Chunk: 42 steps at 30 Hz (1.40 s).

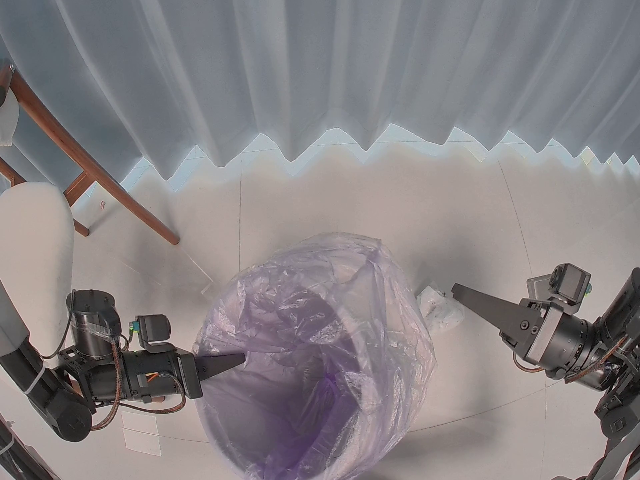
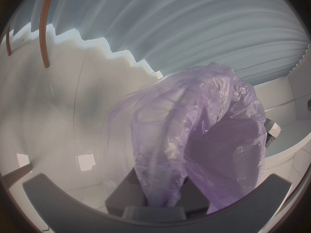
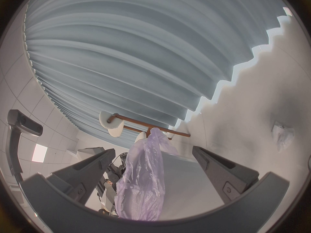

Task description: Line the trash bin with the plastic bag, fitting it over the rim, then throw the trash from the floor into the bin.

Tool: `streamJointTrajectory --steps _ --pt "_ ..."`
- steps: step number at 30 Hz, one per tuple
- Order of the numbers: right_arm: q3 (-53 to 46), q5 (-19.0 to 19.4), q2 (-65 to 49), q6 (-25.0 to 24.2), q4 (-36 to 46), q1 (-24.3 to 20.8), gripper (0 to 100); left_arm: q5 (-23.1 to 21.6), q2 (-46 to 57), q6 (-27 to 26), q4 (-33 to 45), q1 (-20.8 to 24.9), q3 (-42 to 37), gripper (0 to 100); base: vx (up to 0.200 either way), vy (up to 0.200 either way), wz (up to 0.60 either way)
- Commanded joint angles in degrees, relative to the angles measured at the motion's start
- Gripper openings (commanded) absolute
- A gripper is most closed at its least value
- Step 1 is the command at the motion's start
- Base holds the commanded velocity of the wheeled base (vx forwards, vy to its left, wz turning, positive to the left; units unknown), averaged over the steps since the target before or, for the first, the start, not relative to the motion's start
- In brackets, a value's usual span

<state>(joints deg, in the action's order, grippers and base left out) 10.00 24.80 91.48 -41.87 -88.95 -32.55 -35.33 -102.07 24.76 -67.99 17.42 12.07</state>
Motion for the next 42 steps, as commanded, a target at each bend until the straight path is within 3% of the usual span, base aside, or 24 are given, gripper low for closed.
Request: streamJointTrajectory --steps 1,20,21,31,42 --pt "-0.24 -0.01 1.51 -0.05 -0.96 -1.03 100 0.00 -0.23 0.20 -0.22 1.04 -0.56 0 0.000 0.000 0.00" --pt "-1.38 -0.10 0.98 -1.54 -1.05 -6.12 100 0.00 -0.14 0.29 -2.50 3.94 -1.43 0 0.000 0.000 0.00" --pt "-1.30 -0.10 0.98 -2.33 -1.05 -6.47 0 0.00 -0.14 0.29 -2.50 4.11 -1.43 0 0.000 0.000 0.00" --pt "-0.68 -0.10 -1.48 -7.96 -0.96 -6.65 0 -0.09 0.12 0.90 -2.59 4.99 -1.35 0 0.000 0.000 0.00" --pt "0.11 -0.01 -0.07 -7.70 -0.96 -0.76 0 0.08 5.04 9.87 -11.55 5.17 -2.84 0 0.000 0.000 0.00"
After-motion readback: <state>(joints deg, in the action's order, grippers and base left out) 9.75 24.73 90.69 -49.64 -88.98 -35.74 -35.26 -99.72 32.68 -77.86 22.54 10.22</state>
